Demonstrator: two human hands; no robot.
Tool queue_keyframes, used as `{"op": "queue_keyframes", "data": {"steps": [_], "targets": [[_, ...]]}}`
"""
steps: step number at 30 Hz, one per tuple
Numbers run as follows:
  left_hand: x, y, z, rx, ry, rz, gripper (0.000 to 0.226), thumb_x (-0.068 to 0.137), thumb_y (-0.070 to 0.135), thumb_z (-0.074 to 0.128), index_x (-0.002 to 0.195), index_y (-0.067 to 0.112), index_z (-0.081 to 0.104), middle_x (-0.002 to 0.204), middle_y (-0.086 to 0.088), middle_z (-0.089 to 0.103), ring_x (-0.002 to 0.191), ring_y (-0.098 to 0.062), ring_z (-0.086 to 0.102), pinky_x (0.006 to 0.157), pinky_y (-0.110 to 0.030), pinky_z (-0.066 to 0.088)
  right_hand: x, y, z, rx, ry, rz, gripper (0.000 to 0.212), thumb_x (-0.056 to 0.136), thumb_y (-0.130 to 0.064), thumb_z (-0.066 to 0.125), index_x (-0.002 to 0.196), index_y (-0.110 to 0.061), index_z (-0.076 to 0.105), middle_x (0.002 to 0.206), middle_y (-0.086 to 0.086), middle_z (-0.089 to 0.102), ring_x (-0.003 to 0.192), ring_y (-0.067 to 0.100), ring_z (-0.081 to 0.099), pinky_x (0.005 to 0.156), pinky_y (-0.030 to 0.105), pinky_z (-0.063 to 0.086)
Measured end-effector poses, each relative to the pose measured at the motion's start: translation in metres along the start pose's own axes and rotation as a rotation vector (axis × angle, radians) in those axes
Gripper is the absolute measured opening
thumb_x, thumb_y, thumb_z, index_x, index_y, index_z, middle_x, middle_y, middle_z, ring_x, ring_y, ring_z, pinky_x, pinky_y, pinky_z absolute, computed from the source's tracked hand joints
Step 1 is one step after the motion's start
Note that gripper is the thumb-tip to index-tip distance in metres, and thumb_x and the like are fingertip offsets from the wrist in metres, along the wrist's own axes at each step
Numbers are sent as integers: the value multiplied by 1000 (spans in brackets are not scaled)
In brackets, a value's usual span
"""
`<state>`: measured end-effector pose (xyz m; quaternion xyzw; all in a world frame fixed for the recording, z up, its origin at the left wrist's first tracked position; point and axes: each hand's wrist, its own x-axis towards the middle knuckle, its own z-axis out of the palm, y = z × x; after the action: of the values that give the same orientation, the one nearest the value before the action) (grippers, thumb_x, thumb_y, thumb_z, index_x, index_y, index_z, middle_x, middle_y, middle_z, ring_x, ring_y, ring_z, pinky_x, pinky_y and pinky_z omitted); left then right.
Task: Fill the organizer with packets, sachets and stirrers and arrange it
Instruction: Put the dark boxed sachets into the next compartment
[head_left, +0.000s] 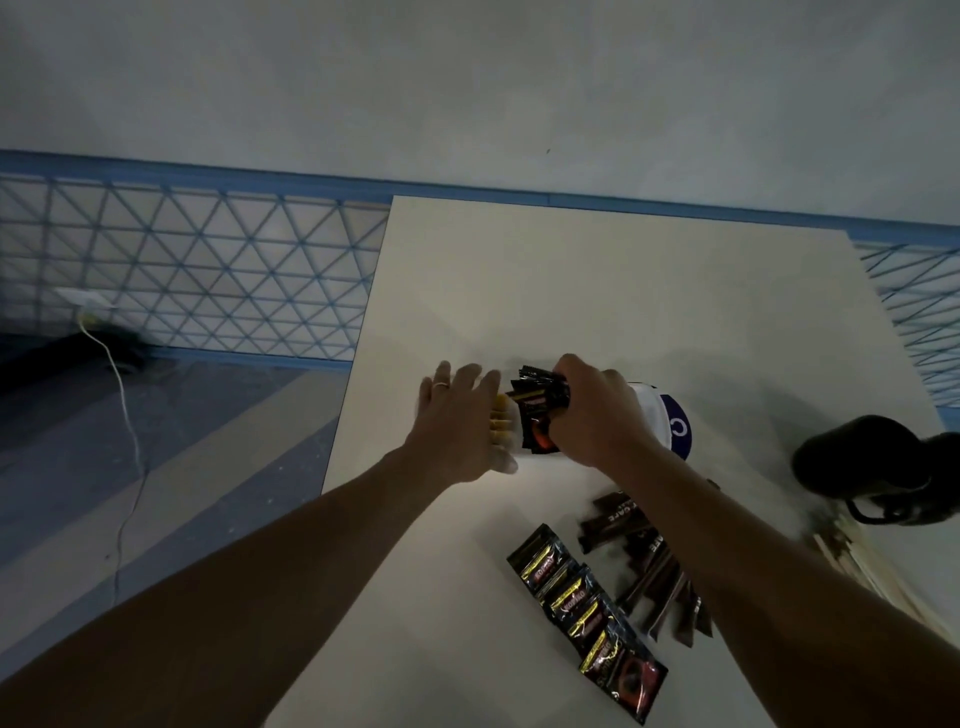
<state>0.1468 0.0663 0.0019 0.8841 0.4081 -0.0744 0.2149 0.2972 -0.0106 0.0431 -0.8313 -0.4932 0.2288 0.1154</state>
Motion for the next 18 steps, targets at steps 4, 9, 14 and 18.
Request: {"op": "queue_keyframes", "data": {"steps": [4, 9, 14, 18], "targets": [[3, -2, 2, -9, 45, 21, 108, 60, 62, 79, 147, 21, 31, 151, -4, 34, 140, -31, 25, 115, -50, 19, 4, -3, 9, 36, -9, 21, 39, 77, -7, 65, 112, -18, 52, 90, 8, 63, 79, 27, 61, 67, 42, 60], [6, -5, 4, -26, 63, 34, 108, 58, 61, 81, 146, 19, 34, 148, -5, 39, 139, -29, 30, 115, -48, 21, 4, 2, 15, 72, -3, 8, 36, 80, -1, 62, 114, -12, 54, 92, 12, 65, 82, 29, 60, 61, 34, 51], [6, -4, 3, -48, 56, 28, 108, 59, 59, 82, 146, 18, 34, 148, -5, 39, 139, -29, 30, 116, -49, 21, 3, 10, 20, -6, -57, -44, 39, 81, -5, 66, 117, -13, 53, 92, 10, 65, 82, 26, 57, 51, 26, 35], [6, -3, 3, -64, 54, 17, 109, 57, 60, 83, 146, 18, 34, 147, -5, 40, 139, -28, 31, 116, -48, 21, 2, 8, 21, -46, -48, -109, 45, 83, -10, 72, 122, -12, 50, 100, 9, 67, 82, 22, 56, 61, 28, 37]]}}
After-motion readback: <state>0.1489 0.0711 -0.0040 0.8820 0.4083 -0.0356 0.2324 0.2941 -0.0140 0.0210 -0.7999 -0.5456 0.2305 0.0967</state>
